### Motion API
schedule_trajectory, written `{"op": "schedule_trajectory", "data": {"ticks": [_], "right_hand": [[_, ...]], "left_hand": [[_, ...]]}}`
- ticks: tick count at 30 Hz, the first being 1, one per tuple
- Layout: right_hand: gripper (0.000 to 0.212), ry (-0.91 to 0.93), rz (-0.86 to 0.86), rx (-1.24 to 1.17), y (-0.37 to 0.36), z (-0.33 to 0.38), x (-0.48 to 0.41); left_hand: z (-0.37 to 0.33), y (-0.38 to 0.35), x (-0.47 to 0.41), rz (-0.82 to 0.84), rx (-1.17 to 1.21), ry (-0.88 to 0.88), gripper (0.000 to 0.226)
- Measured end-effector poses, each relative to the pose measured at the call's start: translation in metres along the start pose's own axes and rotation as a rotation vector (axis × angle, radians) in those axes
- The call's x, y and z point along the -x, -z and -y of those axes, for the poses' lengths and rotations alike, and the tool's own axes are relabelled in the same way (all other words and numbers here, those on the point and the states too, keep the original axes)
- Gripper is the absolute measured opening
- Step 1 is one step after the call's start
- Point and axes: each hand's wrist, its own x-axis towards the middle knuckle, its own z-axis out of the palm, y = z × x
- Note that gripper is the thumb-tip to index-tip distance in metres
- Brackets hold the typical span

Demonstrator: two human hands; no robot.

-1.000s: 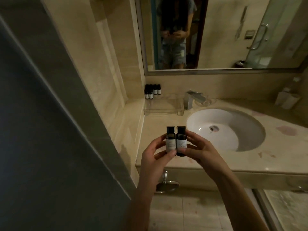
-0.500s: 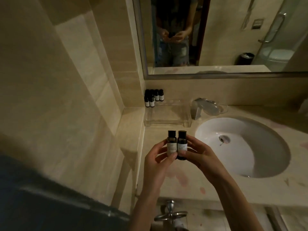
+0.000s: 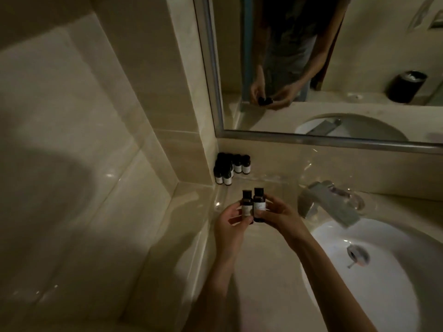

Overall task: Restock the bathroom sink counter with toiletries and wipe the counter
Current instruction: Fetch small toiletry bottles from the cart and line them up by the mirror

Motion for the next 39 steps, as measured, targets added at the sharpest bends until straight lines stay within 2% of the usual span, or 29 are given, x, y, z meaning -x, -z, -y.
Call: {"op": "schedule_trajectory", "data": {"ticks": [8,16,20,26,31,36,39], "right_hand": [[0.049,-0.049,0.058,0.000,0.022,-0.015,-0.109],[0.044,-0.007,0.043,0.006,0.023,-0.028,-0.155],[0.048,0.031,0.012,-0.016,0.018,-0.042,-0.163],[0.047,0.025,-0.005,-0.052,0.012,-0.055,-0.160],[0.047,0.041,-0.013,-0.016,0.013,-0.057,-0.154],[0.046,0.046,-0.038,0.011,0.016,-0.069,-0.143],[0.042,0.072,-0.057,0.002,0.015,-0.072,-0.137]], "left_hand": [[0.028,-0.034,-0.096,-0.085,0.004,0.049,0.039],[0.057,-0.047,-0.139,-0.235,0.006,0.016,0.042],[0.058,-0.052,-0.143,-0.311,0.010,-0.036,0.040],[0.069,-0.052,-0.148,-0.375,-0.083,-0.073,0.052],[0.077,-0.050,-0.138,-0.387,-0.089,-0.081,0.039],[0.075,-0.048,-0.124,-0.449,-0.058,-0.094,0.037],[0.074,-0.049,-0.125,-0.436,-0.019,-0.040,0.030]]}}
